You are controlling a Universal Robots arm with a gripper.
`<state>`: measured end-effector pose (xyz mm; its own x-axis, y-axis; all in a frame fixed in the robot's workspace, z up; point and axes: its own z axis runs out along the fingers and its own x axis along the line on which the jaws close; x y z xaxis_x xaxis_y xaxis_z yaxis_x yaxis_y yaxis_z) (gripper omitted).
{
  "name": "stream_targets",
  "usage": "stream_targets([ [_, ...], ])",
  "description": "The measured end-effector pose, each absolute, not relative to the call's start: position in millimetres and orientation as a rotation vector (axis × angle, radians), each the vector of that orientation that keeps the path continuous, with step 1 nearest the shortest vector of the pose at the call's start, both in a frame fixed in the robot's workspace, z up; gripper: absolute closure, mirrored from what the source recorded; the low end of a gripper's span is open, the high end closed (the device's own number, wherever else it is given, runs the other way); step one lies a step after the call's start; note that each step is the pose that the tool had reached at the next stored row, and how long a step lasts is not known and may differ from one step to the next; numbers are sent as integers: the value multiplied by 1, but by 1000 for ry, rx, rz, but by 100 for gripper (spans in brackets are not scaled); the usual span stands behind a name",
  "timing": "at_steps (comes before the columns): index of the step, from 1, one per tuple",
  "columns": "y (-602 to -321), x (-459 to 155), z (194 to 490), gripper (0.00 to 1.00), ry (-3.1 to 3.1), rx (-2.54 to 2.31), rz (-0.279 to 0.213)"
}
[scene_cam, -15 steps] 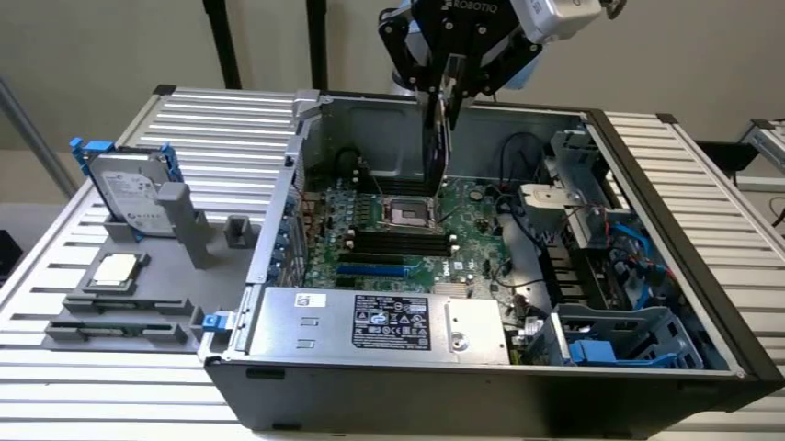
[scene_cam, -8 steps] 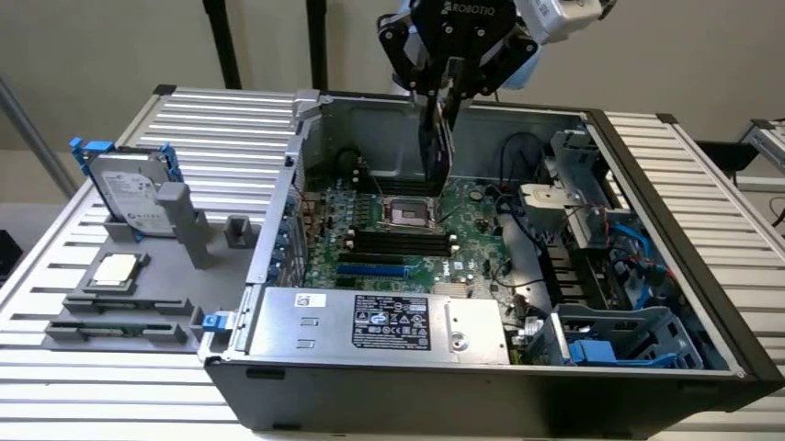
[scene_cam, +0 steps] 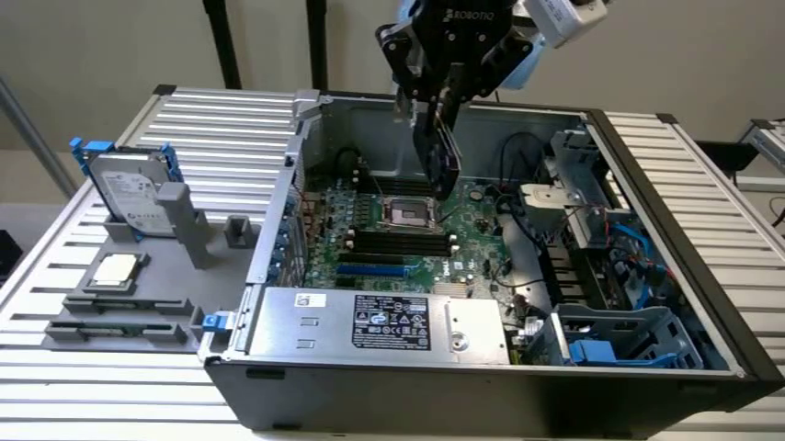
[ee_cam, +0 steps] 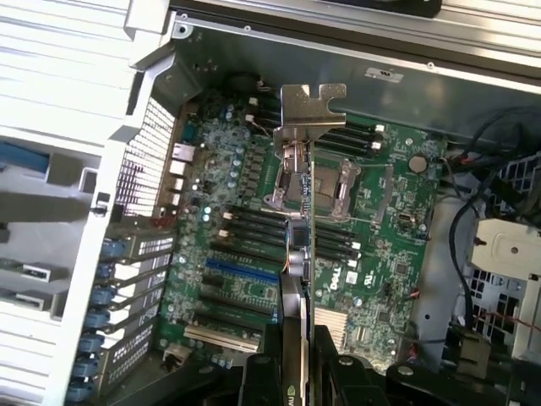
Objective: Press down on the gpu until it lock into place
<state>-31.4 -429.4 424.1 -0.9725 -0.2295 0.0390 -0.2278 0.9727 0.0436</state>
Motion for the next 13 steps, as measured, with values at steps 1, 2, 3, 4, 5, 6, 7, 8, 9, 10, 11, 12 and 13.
stream_targets([
  [1, -429, -31, 424, 74, -3073, 385, -60],
  [2, -429, -31, 423, 74, -3069, 412, -59],
  [3, -429, -31, 423, 74, -3065, 441, -58],
  [4, -429, -31, 422, 74, -3061, 468, -57],
  [5, -429, -31, 422, 74, -3057, 496, -57],
  [6, -429, -31, 421, 74, -3052, 523, -56],
  [7, -429, -31, 421, 74, -3047, 553, -55],
  [8, -429, -31, 420, 74, -3041, 580, -55],
  [9, -429, -31, 420, 74, -3036, 608, -54],
  [10, -429, -31, 420, 74, -3030, 635, -53],
  [11, -429, -31, 419, 74, -3025, 662, -53],
  [12, -429, -31, 419, 74, -3018, 690, -52],
  [13, -429, -31, 418, 74, -3012, 717, -51],
])
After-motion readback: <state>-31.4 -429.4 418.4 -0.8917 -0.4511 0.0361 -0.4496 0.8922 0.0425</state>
